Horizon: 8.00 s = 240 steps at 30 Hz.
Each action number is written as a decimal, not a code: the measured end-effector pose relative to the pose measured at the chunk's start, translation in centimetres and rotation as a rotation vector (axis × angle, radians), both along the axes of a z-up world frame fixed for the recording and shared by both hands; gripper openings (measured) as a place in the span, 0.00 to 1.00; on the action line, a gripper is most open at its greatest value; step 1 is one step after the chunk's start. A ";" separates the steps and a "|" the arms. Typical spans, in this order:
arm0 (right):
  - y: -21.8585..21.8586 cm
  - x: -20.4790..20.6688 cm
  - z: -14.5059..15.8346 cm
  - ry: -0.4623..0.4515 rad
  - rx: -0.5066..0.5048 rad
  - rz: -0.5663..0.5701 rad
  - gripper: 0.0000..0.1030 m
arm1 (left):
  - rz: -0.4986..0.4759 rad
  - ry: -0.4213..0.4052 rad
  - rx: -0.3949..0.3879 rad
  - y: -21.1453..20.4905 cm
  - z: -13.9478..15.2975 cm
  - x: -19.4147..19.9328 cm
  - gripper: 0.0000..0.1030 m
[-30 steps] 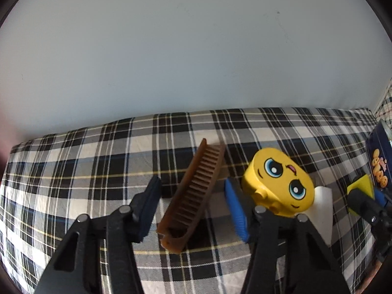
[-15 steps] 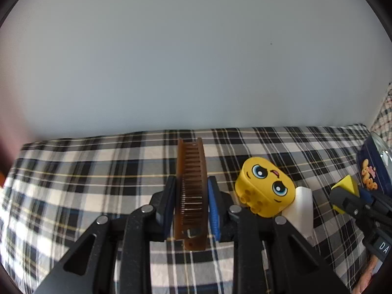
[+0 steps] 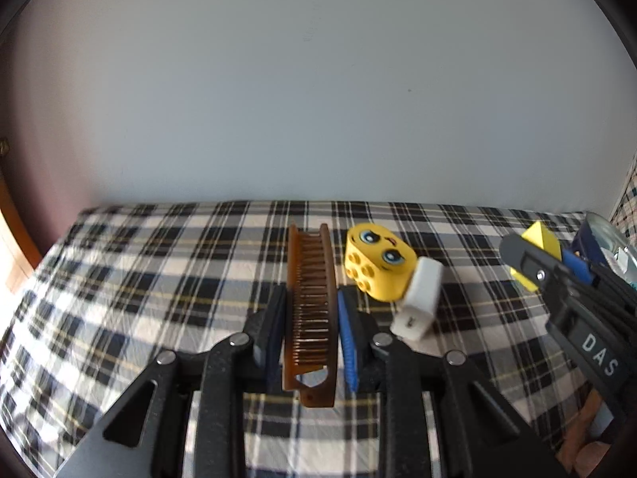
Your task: Organize rigid objects
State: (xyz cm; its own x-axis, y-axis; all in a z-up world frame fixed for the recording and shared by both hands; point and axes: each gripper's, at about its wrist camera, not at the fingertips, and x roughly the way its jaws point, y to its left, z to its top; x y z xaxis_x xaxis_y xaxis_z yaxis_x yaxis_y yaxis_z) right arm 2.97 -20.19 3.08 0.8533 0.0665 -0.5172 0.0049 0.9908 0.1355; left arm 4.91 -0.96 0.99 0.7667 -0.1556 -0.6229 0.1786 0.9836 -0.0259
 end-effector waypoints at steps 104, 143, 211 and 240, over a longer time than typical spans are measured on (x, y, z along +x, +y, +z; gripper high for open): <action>-15.8 -16.5 4.6 -0.235 -0.118 -0.255 0.39 | -0.210 -0.197 -0.053 -21.6 4.0 -11.0 0.23; -29.4 -17.2 4.1 -0.172 -0.165 -0.490 0.39 | -0.391 -0.196 -0.090 -35.0 4.7 -12.1 0.23; -29.9 -18.0 3.5 -0.278 0.007 -0.383 0.74 | -0.121 -0.230 0.083 -30.0 2.8 -12.2 1.00; -23.3 -22.9 4.1 -0.357 -0.094 -0.520 0.74 | -0.103 -0.240 0.052 -21.5 2.4 -13.5 1.00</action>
